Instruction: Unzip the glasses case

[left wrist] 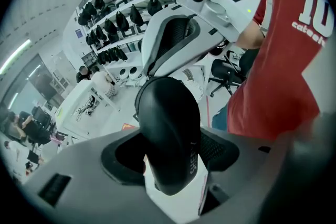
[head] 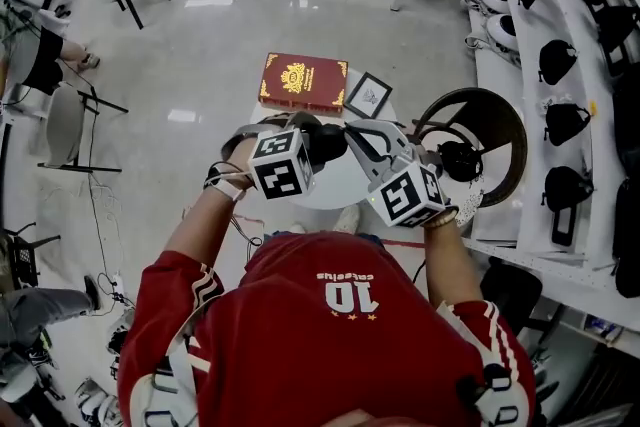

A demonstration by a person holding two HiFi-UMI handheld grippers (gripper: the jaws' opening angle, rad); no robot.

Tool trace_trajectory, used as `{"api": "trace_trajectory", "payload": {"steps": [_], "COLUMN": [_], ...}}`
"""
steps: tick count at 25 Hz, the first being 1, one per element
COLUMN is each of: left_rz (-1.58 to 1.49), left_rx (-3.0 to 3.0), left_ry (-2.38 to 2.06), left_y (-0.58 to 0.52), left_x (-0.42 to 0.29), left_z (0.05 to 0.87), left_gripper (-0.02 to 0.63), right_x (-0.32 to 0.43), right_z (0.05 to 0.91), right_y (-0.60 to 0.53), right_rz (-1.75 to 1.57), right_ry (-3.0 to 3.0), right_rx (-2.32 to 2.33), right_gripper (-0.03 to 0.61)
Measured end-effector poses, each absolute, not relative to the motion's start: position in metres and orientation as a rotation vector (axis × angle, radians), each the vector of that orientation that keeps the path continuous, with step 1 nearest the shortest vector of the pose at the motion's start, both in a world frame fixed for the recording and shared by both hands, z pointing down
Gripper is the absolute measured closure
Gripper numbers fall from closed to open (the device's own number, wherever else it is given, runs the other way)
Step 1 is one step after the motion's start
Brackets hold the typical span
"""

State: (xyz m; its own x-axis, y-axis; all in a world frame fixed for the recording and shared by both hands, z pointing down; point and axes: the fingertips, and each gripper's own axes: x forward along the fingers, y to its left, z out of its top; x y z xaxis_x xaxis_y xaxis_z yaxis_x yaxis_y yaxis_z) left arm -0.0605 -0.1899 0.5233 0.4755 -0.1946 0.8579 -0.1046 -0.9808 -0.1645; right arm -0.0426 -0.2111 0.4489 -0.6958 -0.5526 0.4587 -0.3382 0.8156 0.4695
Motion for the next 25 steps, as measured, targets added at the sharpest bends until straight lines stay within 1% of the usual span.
{"api": "trace_trajectory", "payload": {"steps": [5, 12, 20, 25], "left_rz": [-1.463, -1.257, -1.117, -1.054], "left_rx": [-2.816, -3.238, -3.535, -3.700], "left_ry": [0.283, 0.505, 0.786, 0.960], "left_y": [-0.187, -0.200, -0.222, -0.236], "left_x": [-0.054, -0.047, -0.043, -0.037], "left_z": [0.531, 0.550, 0.598, 0.631], "left_gripper": [0.324, 0.321, 0.316, 0.316], "right_x": [-0.041, -0.020, 0.013, 0.029], "right_z": [0.457, 0.463, 0.453, 0.456], "right_y": [-0.215, -0.226, -0.240, -0.244], "right_rz": [-0.442, -0.355, -0.214, -0.152], "right_ry": [-2.400, -2.421, -2.533, -2.555], "right_rx": [0.687, 0.822, 1.068, 1.120], "right_gripper": [0.560, 0.558, 0.558, 0.558]}}
